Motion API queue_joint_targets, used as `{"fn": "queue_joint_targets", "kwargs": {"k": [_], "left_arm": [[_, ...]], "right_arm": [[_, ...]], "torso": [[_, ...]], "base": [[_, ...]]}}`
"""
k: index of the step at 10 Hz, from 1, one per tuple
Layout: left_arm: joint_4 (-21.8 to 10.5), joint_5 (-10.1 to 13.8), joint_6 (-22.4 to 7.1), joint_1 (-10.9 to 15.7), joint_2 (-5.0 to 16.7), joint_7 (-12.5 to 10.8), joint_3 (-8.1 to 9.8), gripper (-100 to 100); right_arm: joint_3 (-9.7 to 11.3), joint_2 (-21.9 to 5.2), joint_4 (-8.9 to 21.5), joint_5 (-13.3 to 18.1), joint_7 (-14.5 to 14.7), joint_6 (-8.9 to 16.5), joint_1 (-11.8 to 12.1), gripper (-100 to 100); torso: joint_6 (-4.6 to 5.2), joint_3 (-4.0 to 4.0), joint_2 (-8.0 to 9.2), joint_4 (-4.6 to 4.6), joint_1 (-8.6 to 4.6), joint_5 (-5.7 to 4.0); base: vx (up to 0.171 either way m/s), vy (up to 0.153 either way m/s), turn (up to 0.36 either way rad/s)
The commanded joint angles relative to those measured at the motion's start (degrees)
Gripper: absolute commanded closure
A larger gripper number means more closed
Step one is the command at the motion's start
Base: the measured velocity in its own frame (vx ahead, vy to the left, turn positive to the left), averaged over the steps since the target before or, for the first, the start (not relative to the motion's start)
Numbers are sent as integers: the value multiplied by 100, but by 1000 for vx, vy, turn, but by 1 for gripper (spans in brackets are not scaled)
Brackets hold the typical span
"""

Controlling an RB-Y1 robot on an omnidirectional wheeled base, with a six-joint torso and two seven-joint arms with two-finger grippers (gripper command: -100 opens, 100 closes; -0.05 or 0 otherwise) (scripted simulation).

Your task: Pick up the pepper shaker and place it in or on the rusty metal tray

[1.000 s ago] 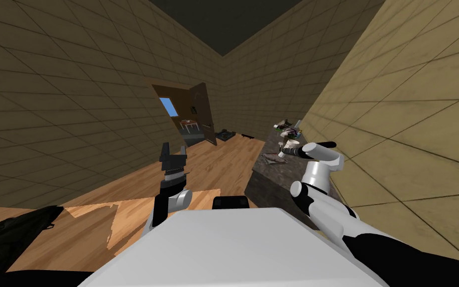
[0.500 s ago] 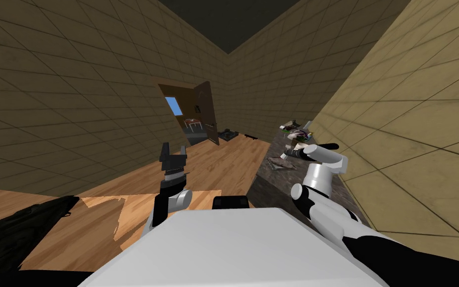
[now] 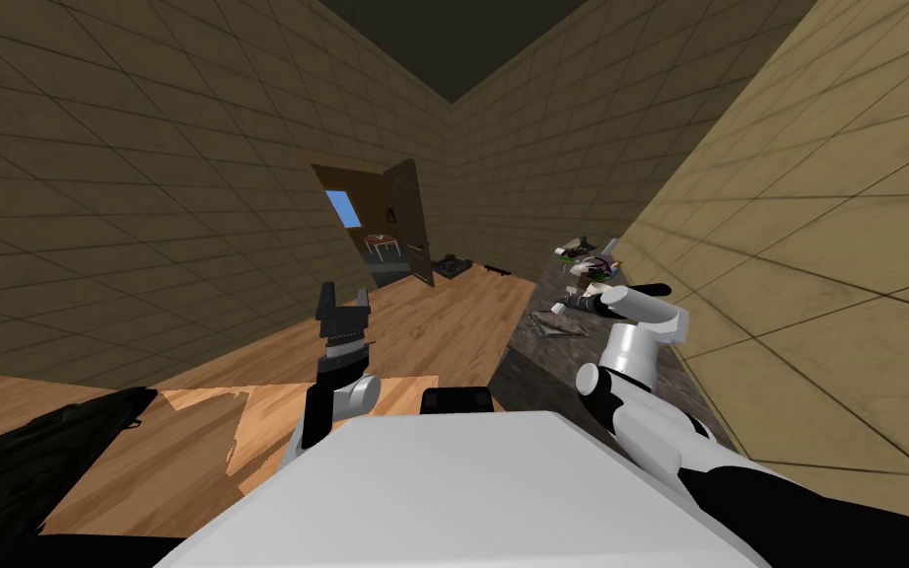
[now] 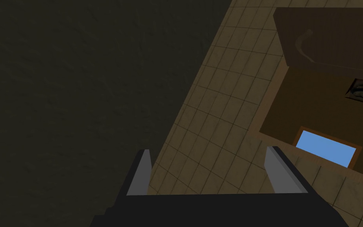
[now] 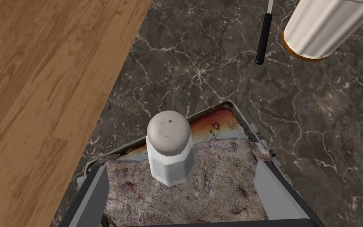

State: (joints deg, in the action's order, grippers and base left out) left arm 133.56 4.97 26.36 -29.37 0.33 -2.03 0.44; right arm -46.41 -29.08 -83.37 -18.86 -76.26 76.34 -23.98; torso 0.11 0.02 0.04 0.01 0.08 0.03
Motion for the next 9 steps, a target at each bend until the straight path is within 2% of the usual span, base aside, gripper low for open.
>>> {"fn": "queue_joint_targets", "kwargs": {"k": [1, 2, 6, 7, 9], "left_arm": [[0, 0, 0, 0, 0, 0, 0, 0], [0, 0, 0, 0, 0, 0, 0, 0], [0, 0, 0, 0, 0, 0, 0, 0], [0, 0, 0, 0, 0, 0, 0, 0], [0, 0, 0, 0, 0, 0, 0, 0]], "right_arm": [[0, 0, 0, 0, 0, 0, 0, 0], [-10, -85, -107, -4, -70, 185, -35, -100], [-31, -256, -320, -13, -209, 554, -106, -100], [-41, -341, -427, -18, -278, 738, -141, -100], [-51, -427, -534, -22, -348, 923, -176, -100]], "torso": [[0, 0, 0, 0, 0, 0], [0, 0, 0, 0, 0, 0], [0, 1, 1, 1, -2, 0], [0, 1, 1, 1, -1, 0], [0, 1, 1, 0, -3, 0]], "base": [[0, 0, 0], [0, -4, 44], [-1, -7, 31], [-1, -9, 43], [-1, -9, 35]]}}
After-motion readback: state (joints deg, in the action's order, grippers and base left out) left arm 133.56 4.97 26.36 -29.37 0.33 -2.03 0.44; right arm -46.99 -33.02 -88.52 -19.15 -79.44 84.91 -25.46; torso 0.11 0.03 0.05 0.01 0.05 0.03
